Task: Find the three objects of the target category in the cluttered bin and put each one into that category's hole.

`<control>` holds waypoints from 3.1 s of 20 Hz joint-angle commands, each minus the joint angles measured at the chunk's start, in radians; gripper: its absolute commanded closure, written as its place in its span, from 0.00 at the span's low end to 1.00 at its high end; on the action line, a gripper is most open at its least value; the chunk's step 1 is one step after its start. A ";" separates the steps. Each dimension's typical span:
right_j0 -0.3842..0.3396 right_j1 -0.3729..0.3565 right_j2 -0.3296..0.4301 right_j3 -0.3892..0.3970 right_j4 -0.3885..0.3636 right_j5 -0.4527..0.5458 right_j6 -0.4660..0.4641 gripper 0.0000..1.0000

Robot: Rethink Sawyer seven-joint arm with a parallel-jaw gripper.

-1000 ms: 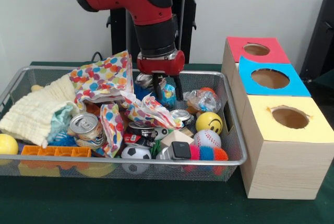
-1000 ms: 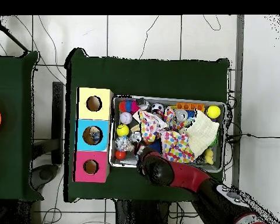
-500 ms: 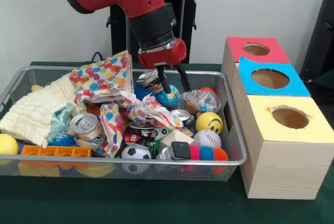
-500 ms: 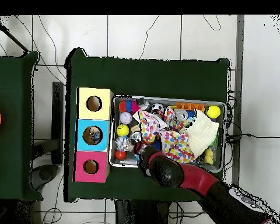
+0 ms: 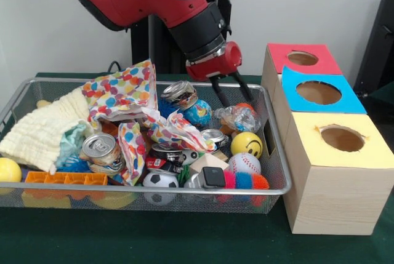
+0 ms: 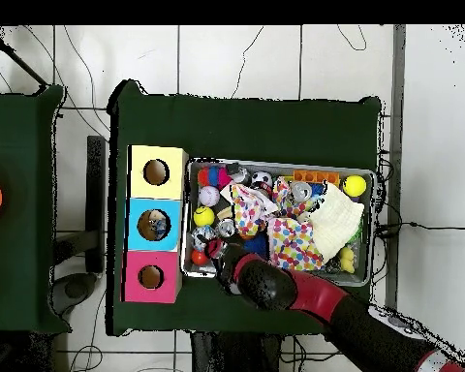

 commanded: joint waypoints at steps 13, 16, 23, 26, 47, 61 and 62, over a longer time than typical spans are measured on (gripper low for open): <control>0.010 0.160 0.073 -0.179 -0.137 0.083 -0.042 0.00; 0.023 0.126 0.057 -0.177 -0.138 0.081 -0.026 0.00; 0.036 0.065 0.050 -0.174 -0.122 0.102 -0.013 0.00; 0.038 0.040 0.050 -0.177 -0.114 0.110 -0.011 0.00; 0.027 0.016 0.020 -0.189 -0.116 0.145 -0.012 0.00; 0.023 0.021 0.008 -0.215 -0.122 0.157 -0.028 0.00; 0.022 0.020 0.008 -0.216 -0.123 0.157 -0.029 0.00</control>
